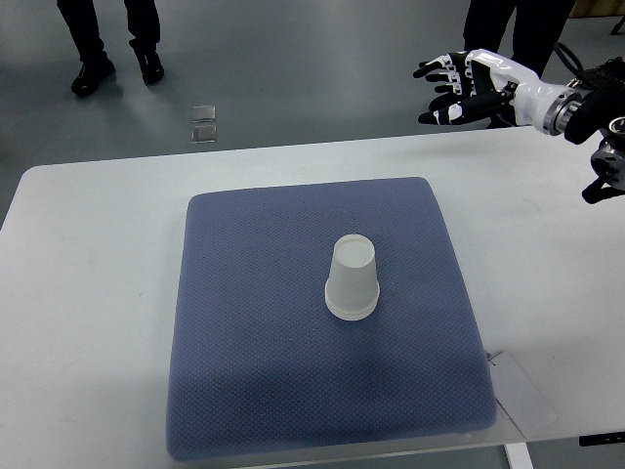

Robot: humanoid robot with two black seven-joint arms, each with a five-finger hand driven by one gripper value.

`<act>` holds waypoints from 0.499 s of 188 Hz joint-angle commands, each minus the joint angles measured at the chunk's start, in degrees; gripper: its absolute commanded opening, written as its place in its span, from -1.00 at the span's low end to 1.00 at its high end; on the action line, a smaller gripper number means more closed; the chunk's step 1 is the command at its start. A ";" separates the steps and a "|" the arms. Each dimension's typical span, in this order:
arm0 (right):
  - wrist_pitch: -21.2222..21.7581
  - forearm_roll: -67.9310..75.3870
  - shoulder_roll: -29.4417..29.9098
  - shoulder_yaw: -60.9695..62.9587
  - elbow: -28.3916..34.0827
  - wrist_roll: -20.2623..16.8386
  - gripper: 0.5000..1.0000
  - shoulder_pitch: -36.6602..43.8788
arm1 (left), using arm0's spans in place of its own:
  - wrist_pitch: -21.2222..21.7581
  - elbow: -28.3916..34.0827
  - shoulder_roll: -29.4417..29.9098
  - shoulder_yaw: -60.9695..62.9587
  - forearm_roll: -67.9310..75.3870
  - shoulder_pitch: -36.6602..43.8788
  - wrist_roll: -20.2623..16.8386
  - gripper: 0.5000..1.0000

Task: Stack paper cups

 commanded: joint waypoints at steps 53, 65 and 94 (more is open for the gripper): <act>-3.71 8.81 9.80 10.60 -9.09 -5.55 0.64 -8.06 | 0.00 -0.01 0.00 0.00 0.00 0.00 0.00 1.00; -4.32 8.98 10.94 12.36 -9.62 -6.08 0.64 -8.76 | 0.00 -0.01 0.00 0.00 0.00 0.00 0.00 1.00; -4.32 9.60 13.49 15.44 -9.88 -6.08 0.65 -11.14 | 0.00 -0.01 0.00 0.00 0.00 0.00 0.00 1.00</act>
